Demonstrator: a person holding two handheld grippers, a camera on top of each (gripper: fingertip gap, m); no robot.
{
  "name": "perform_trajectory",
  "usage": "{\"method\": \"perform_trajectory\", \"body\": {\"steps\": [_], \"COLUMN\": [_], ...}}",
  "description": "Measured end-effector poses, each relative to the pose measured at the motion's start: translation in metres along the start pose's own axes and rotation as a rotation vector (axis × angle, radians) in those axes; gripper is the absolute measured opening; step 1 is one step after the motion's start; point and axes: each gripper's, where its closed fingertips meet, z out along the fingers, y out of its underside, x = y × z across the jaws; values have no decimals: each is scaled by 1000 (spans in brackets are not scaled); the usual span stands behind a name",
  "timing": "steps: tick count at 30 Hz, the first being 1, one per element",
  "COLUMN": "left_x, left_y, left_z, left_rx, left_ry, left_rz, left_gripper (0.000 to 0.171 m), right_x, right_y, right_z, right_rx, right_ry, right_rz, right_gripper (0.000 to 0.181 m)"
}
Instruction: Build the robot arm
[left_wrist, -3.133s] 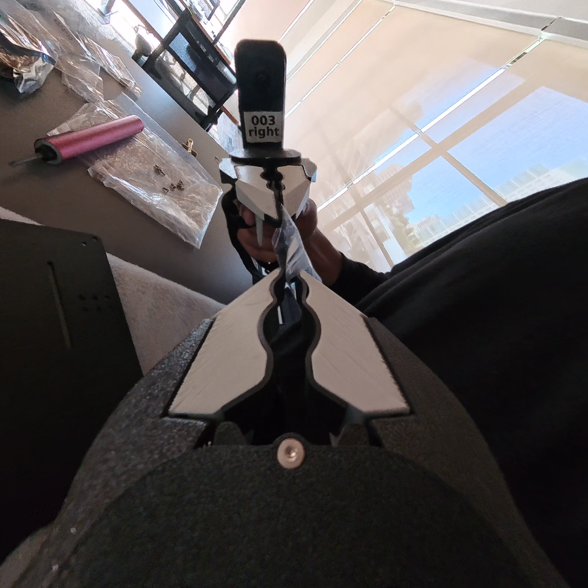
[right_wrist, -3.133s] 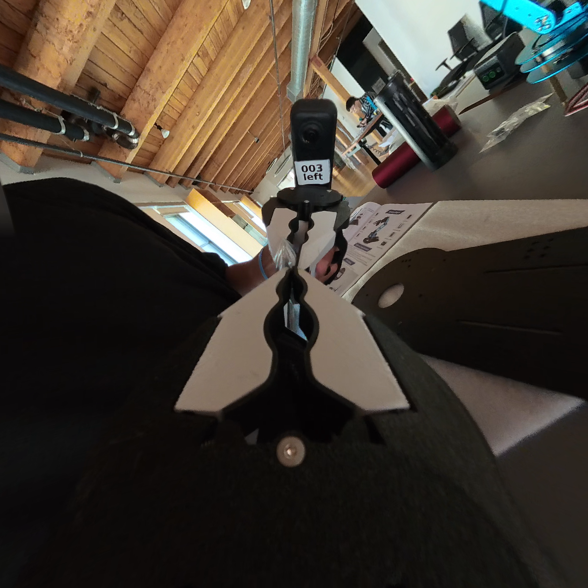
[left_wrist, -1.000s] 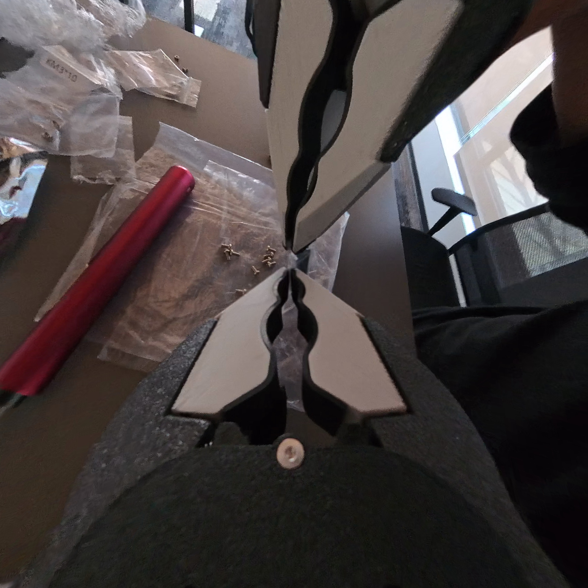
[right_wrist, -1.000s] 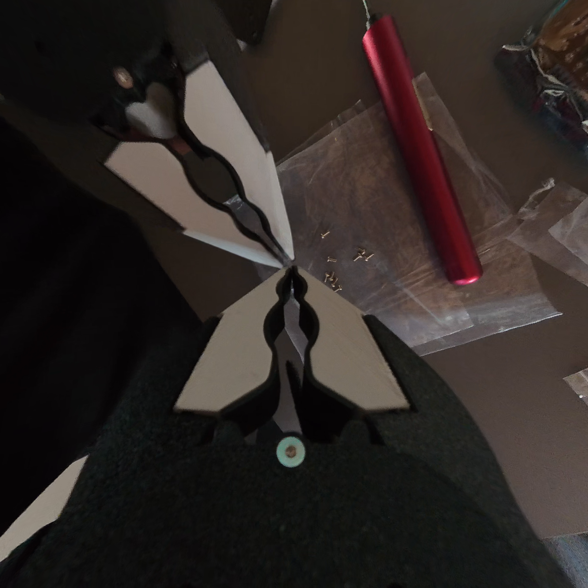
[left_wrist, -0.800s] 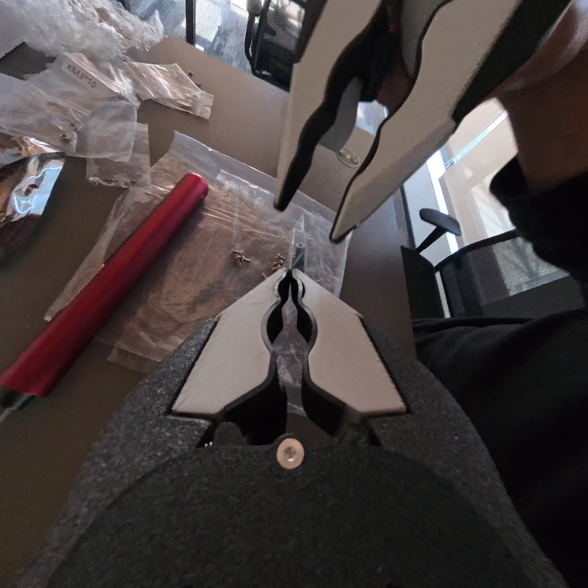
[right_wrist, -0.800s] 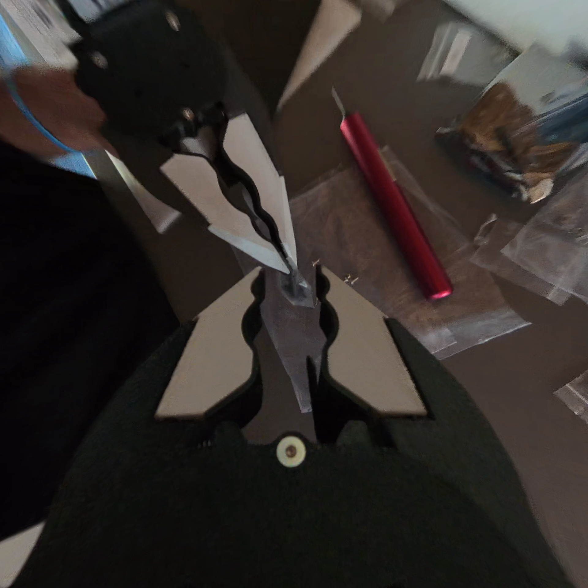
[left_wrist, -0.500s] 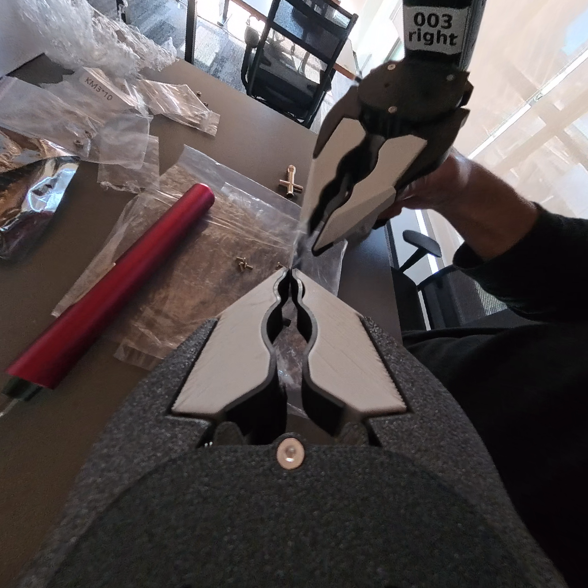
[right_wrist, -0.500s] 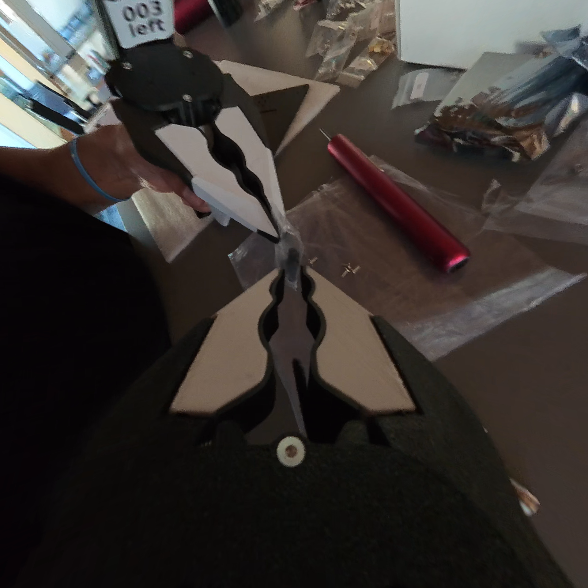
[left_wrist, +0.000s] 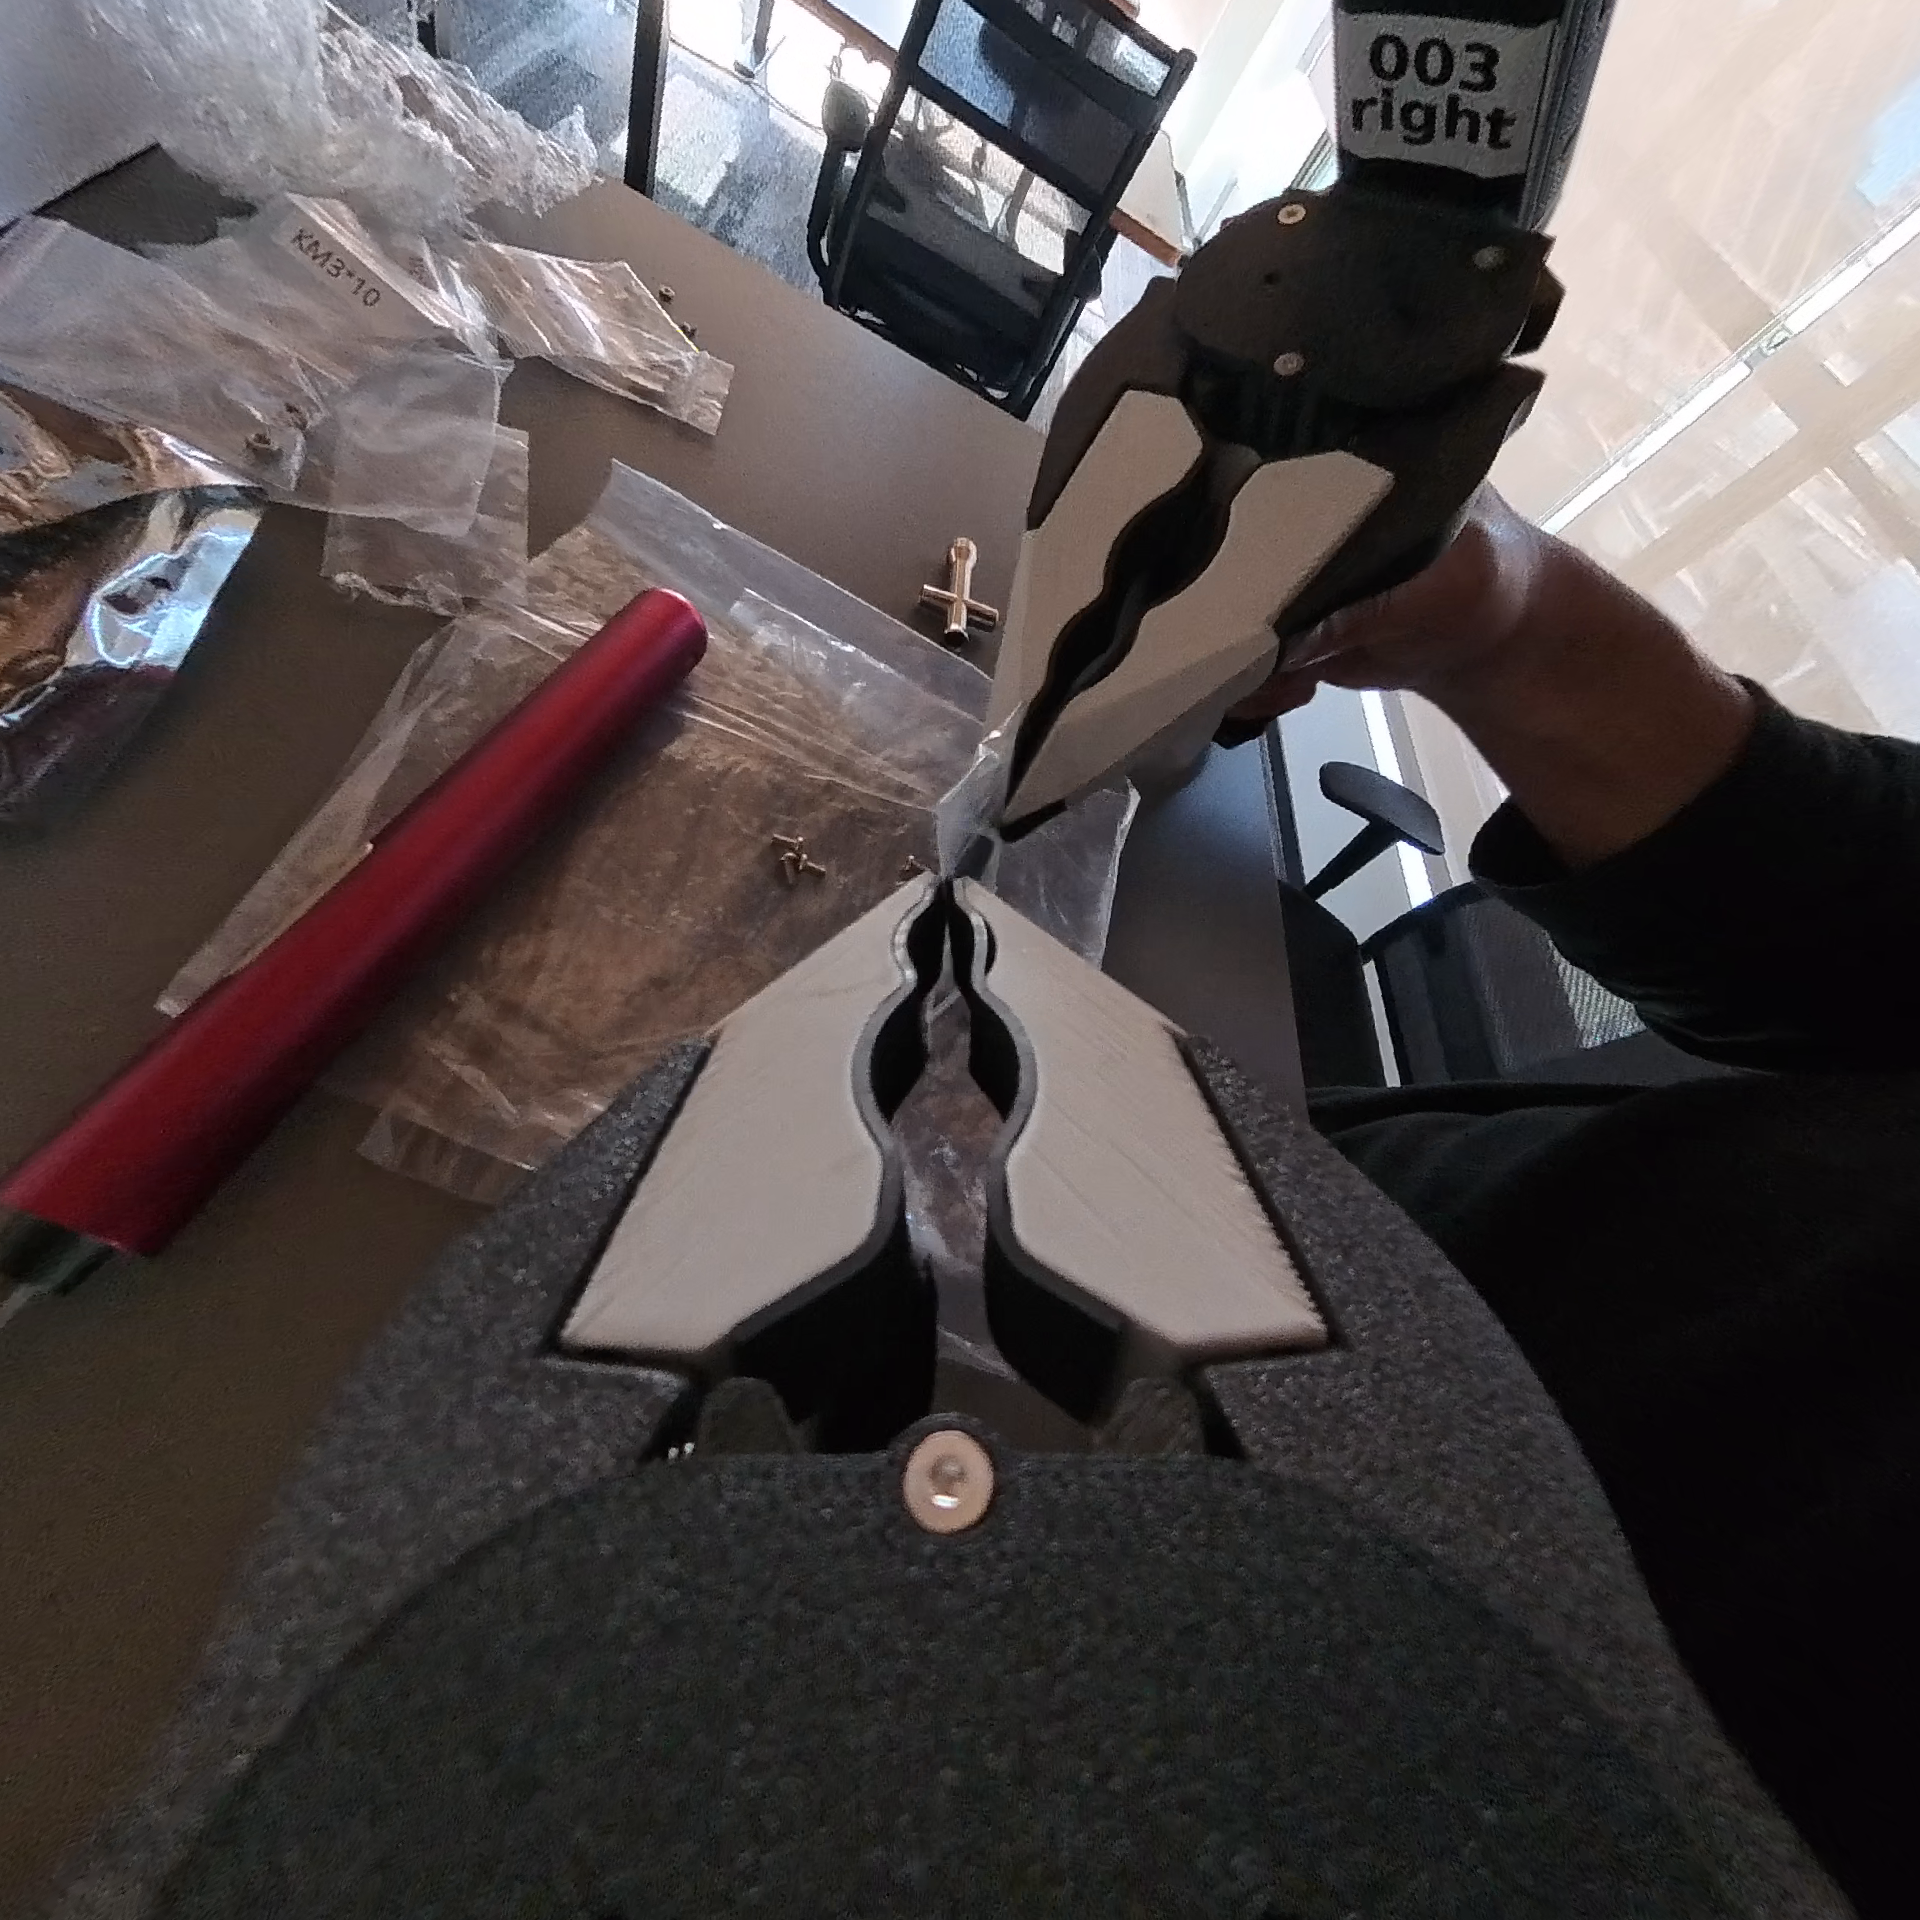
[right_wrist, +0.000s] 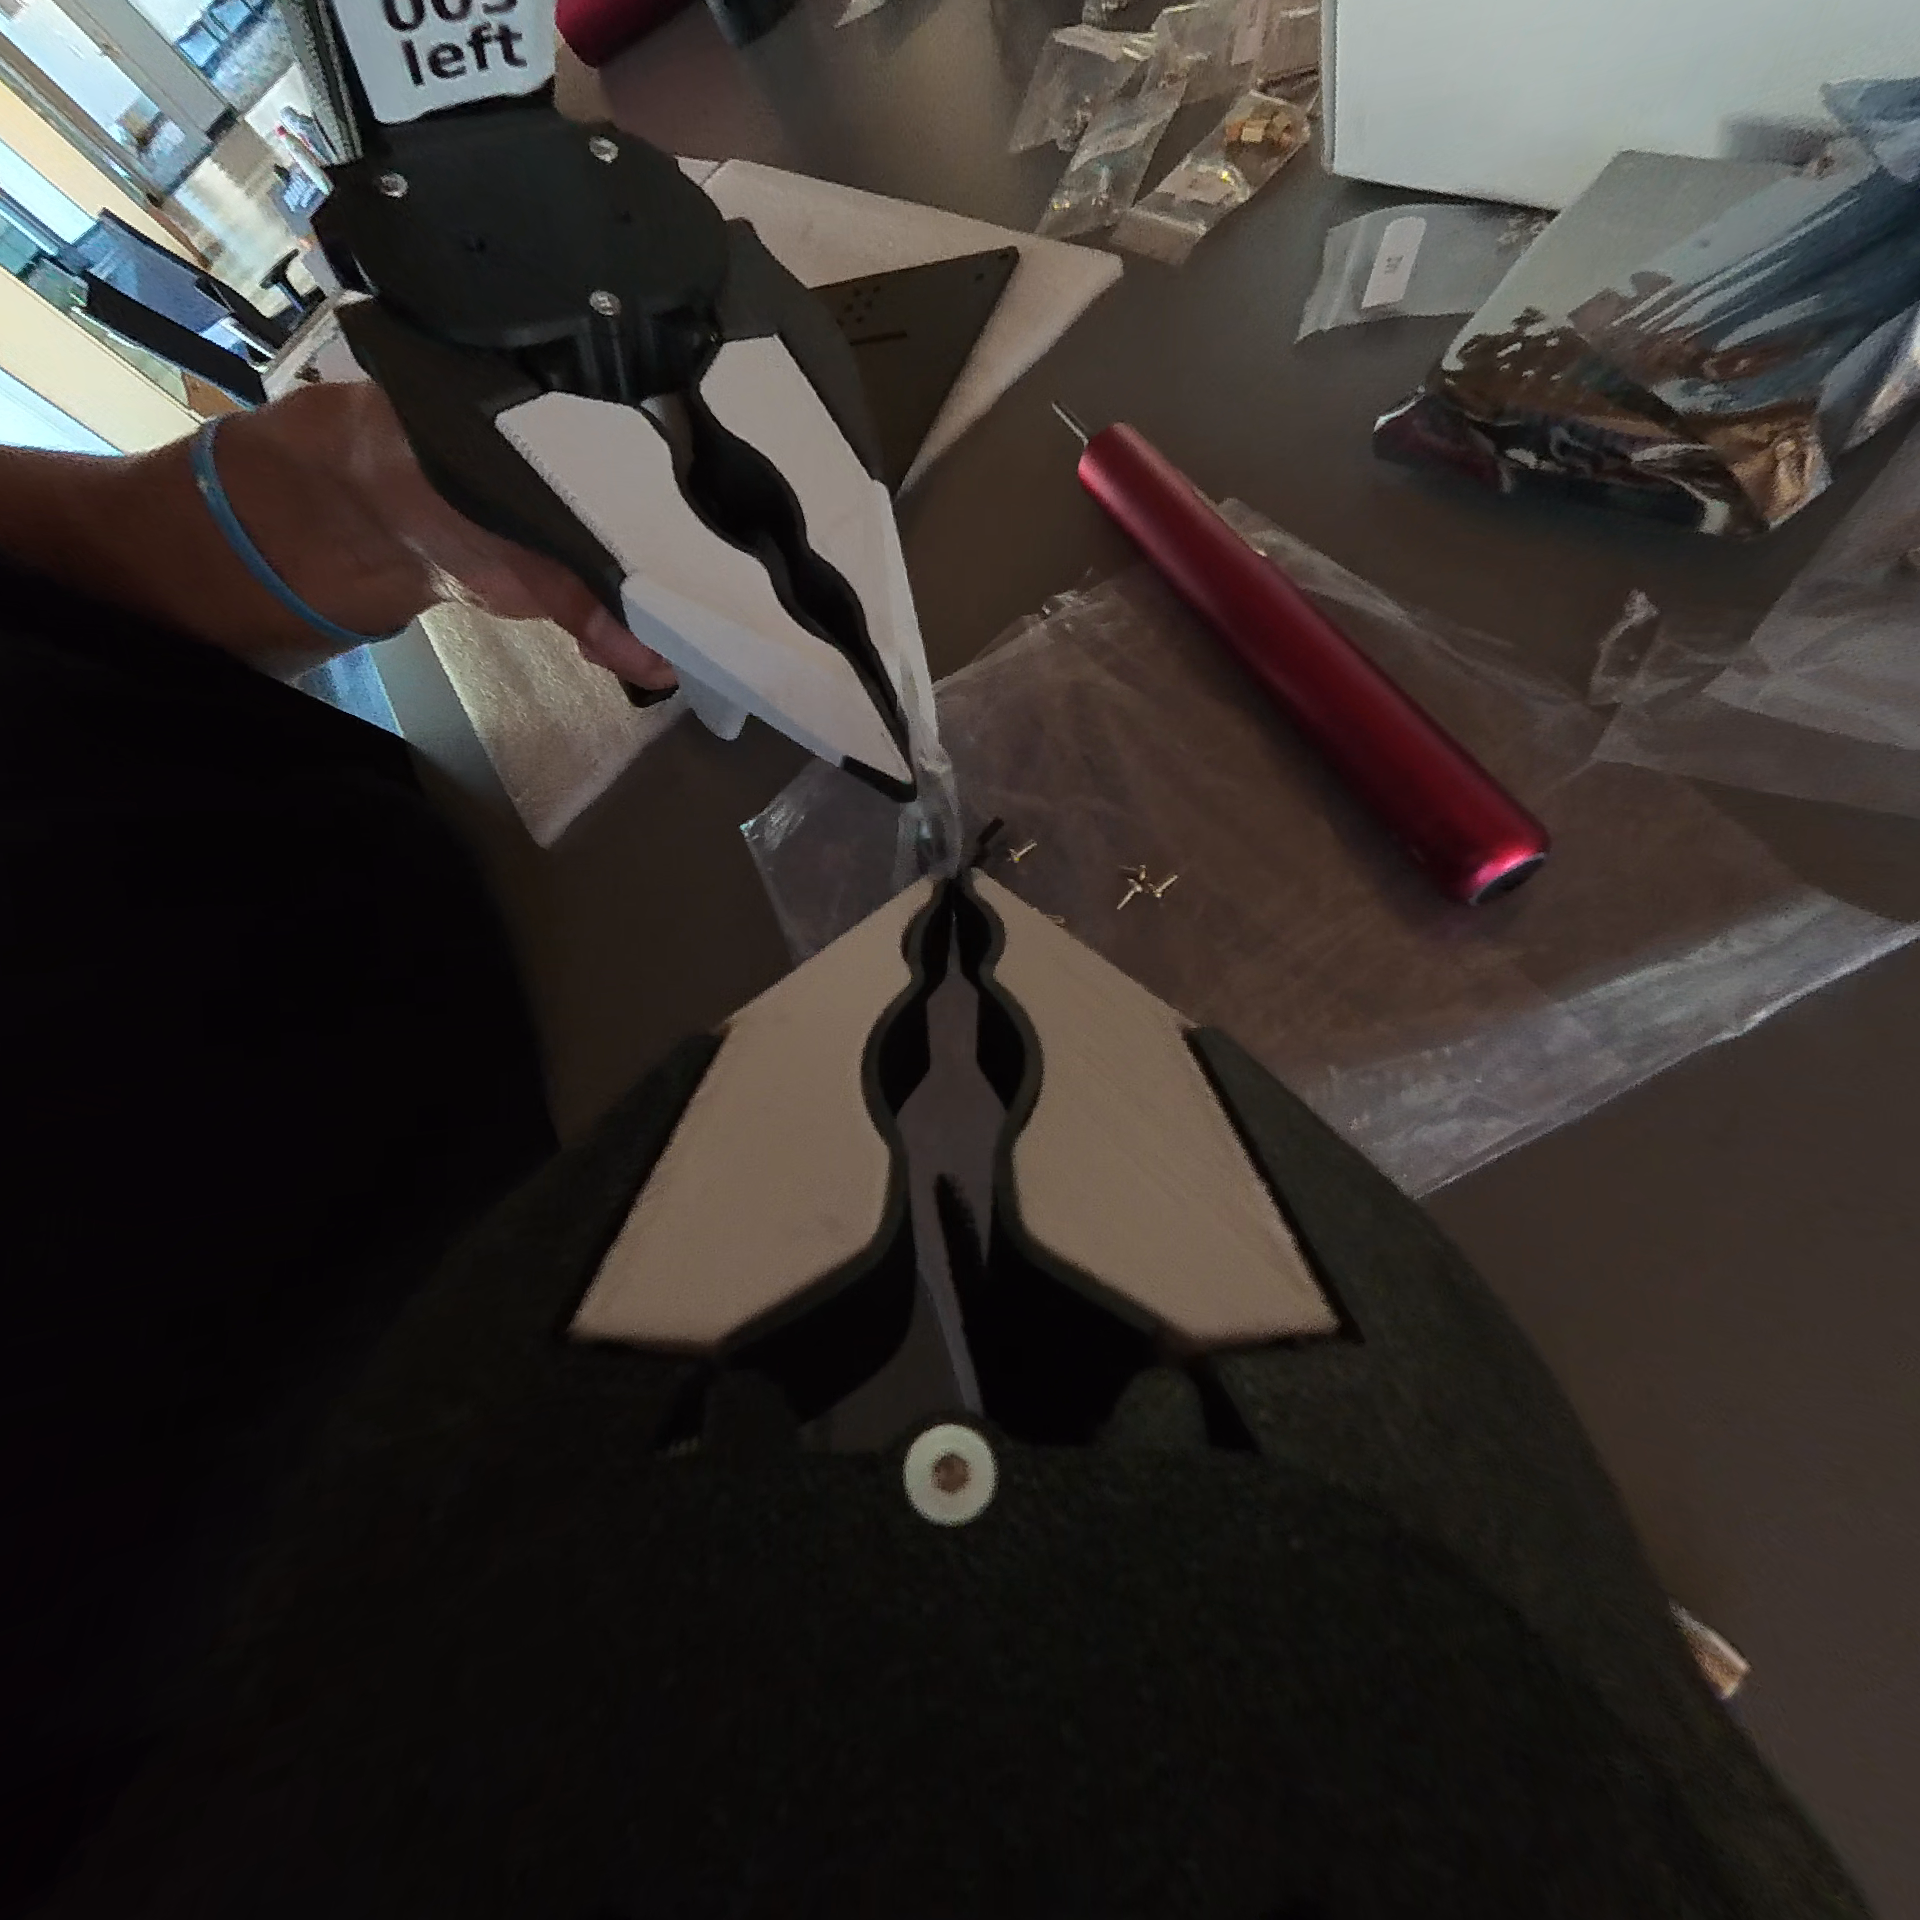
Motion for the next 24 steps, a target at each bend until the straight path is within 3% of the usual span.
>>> {"method": "perform_trajectory", "body": {"steps": [5,7,13,18,21,24], "left_x": [2,5,6,8,8,12], "left_y": [-4,-8,-13,-18,-19,-24], "left_z": [0,-2,-3,-3,-4,-9], "left_rx": [19,40,67,82,84,114], "left_ry": [9,27,37,39,34,70], "left_rz": [-7,-25,-44,-44,-47,-77], "left_gripper": [0,0,0,0,0,0], "right_x": [-1,6,-4,-3,-3,-6], "right_y": [2,13,15,8,11,4], "right_z": [2,2,9,10,9,4], "right_rx": [-17,-72,-98,-87,-97,-47], "right_ry": [0,27,-3,24,9,-4], "right_rz": [-11,4,-66,-82,-67,-60], "right_gripper": [0,20,2,1,4,20]}}
